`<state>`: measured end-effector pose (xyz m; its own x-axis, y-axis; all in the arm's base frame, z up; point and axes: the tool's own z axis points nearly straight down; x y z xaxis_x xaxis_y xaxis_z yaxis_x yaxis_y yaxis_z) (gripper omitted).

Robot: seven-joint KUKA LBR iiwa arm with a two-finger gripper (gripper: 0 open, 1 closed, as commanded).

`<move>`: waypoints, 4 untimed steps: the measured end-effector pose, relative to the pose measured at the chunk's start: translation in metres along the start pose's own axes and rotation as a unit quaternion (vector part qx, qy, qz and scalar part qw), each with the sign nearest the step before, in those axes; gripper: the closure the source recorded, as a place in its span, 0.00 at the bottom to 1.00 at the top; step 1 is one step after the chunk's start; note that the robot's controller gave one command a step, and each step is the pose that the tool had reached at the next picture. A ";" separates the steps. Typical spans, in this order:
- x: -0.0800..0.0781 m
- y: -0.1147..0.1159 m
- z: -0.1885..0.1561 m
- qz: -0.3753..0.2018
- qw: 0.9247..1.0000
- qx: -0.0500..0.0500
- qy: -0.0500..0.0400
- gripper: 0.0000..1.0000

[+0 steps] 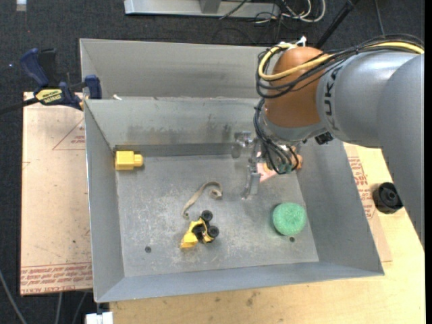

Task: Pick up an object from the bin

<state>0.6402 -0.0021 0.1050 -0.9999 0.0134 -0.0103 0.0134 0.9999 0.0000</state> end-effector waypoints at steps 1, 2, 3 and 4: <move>0.022 0.036 0.024 0.002 1.000 -0.001 0.007 0.00; 0.008 0.066 0.029 -0.075 0.997 -0.001 0.003 0.00; 0.059 0.067 0.032 -0.035 0.999 -0.001 0.004 0.00; 0.041 0.100 0.034 -0.221 0.975 -0.002 0.003 1.00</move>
Offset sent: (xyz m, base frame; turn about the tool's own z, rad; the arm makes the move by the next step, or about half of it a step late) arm -0.0024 0.0814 -0.0338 -0.1870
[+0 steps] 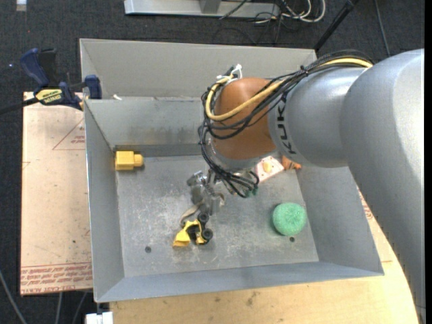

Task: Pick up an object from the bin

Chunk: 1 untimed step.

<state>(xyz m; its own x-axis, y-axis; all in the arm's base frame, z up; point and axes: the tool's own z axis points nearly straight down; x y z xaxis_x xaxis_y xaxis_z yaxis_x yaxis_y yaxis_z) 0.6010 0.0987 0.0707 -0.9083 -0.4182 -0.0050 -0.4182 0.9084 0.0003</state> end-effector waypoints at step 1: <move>0.000 0.000 0.000 0.000 1.000 0.000 0.000 1.00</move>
Offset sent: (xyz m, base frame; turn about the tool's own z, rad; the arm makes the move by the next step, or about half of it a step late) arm -0.0097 0.0026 -0.0007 -0.0797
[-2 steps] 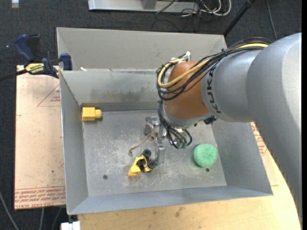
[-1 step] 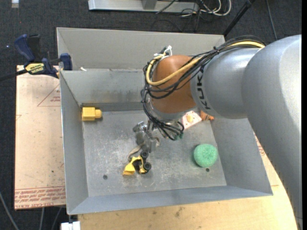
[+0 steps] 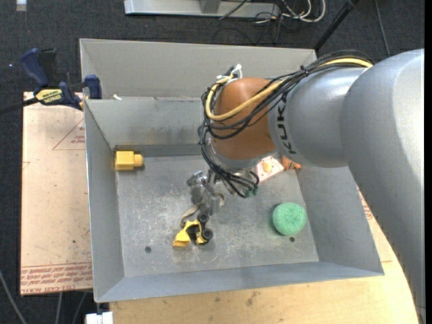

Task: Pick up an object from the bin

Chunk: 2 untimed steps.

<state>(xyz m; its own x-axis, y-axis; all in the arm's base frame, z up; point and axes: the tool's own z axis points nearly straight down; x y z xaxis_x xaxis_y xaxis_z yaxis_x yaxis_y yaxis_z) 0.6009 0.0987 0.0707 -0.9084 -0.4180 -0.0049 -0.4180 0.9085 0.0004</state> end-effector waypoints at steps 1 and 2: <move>0.002 0.001 0.000 -0.009 1.000 0.000 0.000 1.00; 0.038 -0.001 -0.006 -0.034 0.999 0.000 0.002 1.00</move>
Offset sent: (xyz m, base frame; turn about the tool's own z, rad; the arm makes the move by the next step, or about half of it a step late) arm -0.0367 -0.0205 0.0076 -0.0724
